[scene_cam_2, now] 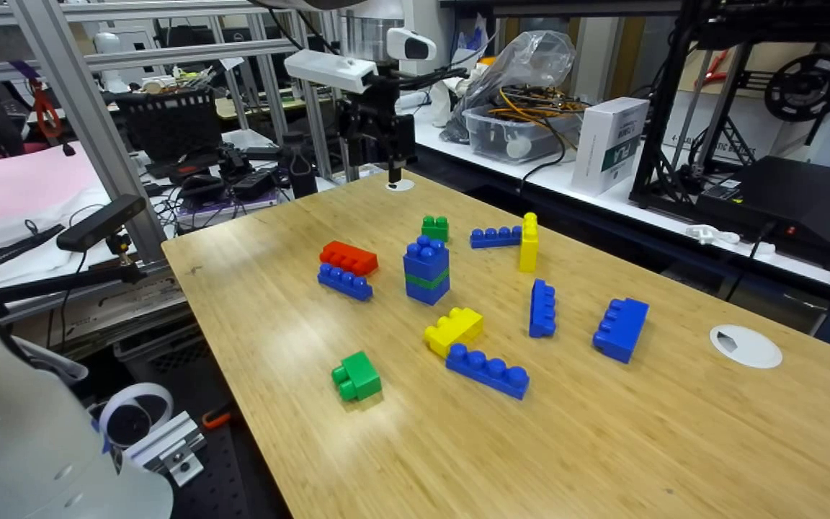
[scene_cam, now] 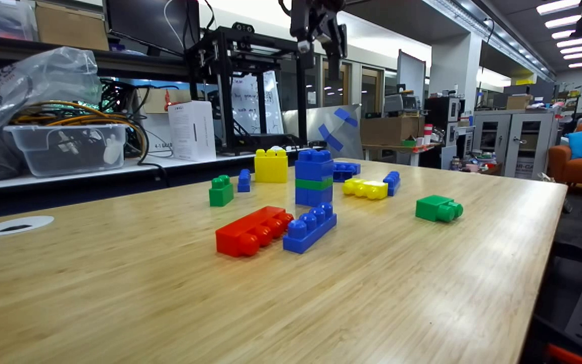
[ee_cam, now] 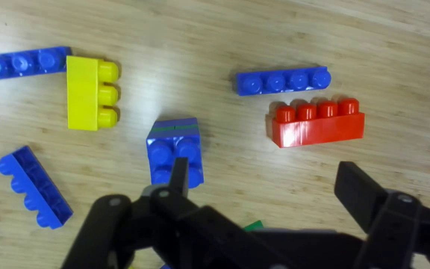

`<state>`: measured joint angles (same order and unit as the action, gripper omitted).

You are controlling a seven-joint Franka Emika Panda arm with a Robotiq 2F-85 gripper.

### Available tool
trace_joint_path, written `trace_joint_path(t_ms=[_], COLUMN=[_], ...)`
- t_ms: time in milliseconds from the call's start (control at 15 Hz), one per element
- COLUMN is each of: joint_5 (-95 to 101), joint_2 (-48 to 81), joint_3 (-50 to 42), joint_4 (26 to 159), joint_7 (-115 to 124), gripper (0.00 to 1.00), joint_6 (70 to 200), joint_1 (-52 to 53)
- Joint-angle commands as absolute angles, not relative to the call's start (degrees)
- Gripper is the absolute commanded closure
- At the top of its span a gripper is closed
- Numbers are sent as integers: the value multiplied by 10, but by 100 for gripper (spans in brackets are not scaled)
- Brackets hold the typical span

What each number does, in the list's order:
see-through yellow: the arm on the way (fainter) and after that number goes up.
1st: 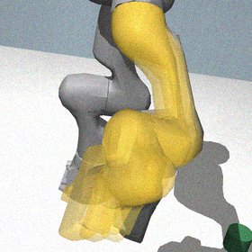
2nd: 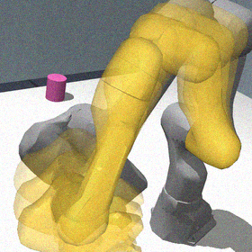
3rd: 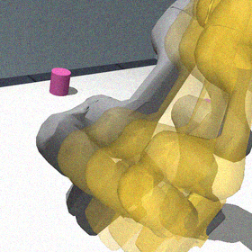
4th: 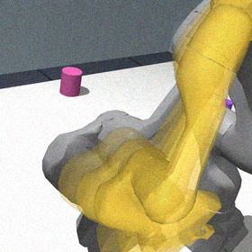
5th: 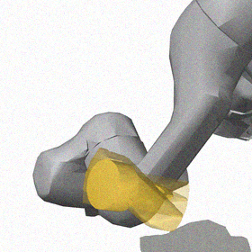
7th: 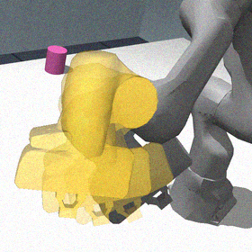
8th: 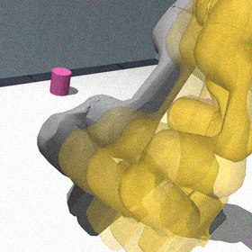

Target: Put the green blocks on top of the stack

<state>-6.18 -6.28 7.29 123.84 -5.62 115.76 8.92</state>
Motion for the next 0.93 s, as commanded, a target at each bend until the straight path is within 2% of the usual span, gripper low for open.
trace_joint_path(t_ms=[0,333,400,867], joint_5=[-28,30,10,21], joint_2=[22,129,96,126], joint_3=[82,93,93,93], joint_4=[1146,1037,1083,1044], joint_7=[-74,-62,-60,-60], gripper=[0,0,0,0], joint_6=[1129,1106,1143,1119], joint_1=[92,104,101,103])
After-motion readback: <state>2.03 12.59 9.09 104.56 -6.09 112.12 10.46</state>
